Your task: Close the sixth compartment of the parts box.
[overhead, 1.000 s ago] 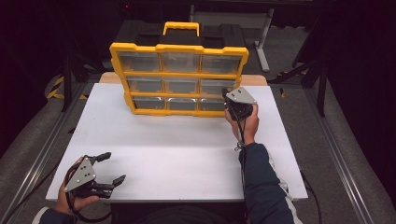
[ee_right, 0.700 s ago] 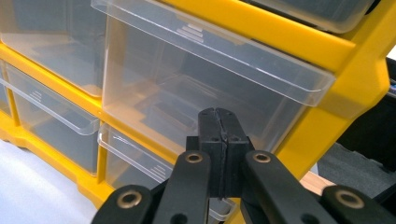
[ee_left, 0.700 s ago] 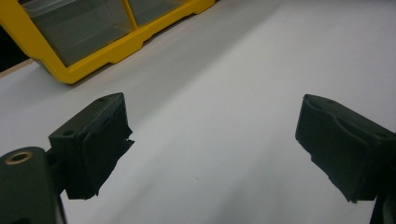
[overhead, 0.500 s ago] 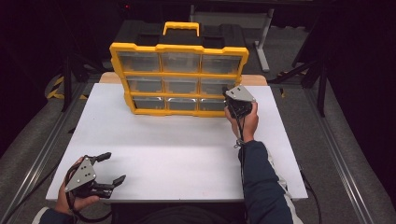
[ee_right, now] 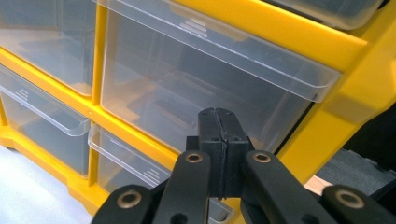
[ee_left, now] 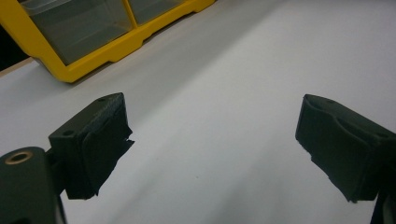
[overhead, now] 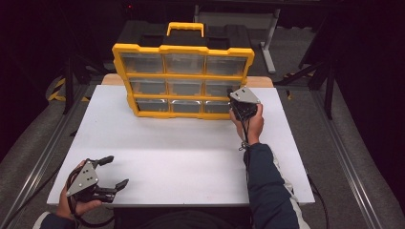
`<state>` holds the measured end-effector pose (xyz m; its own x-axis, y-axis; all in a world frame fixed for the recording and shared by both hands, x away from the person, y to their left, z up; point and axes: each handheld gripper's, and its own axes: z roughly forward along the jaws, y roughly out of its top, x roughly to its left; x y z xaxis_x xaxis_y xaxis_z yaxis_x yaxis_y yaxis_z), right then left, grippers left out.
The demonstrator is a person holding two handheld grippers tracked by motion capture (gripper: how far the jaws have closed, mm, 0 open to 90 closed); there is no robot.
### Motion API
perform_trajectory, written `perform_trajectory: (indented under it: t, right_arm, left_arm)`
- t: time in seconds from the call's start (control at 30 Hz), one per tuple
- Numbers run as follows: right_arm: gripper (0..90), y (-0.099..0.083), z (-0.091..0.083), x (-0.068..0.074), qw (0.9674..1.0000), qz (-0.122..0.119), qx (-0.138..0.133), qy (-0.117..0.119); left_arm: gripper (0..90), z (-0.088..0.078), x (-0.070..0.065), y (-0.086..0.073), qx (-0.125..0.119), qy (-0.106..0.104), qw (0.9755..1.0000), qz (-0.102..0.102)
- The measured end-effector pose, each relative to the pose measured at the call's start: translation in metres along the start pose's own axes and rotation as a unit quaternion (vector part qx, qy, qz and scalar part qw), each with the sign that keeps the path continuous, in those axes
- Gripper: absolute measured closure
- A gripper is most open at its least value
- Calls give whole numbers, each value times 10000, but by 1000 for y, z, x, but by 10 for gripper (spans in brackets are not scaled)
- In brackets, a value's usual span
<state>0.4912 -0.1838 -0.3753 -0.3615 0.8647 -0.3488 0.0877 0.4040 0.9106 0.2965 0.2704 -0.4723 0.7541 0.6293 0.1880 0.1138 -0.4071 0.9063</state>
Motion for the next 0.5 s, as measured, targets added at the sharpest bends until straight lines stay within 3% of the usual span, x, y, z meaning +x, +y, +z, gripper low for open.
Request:
perform_trajectory:
  t: [0.5]
  right_arm:
    - [898,-2,-5,-2,9999,125,-73,94]
  left_arm:
    - [106,-1,0,0,-27,0,10000,-13]
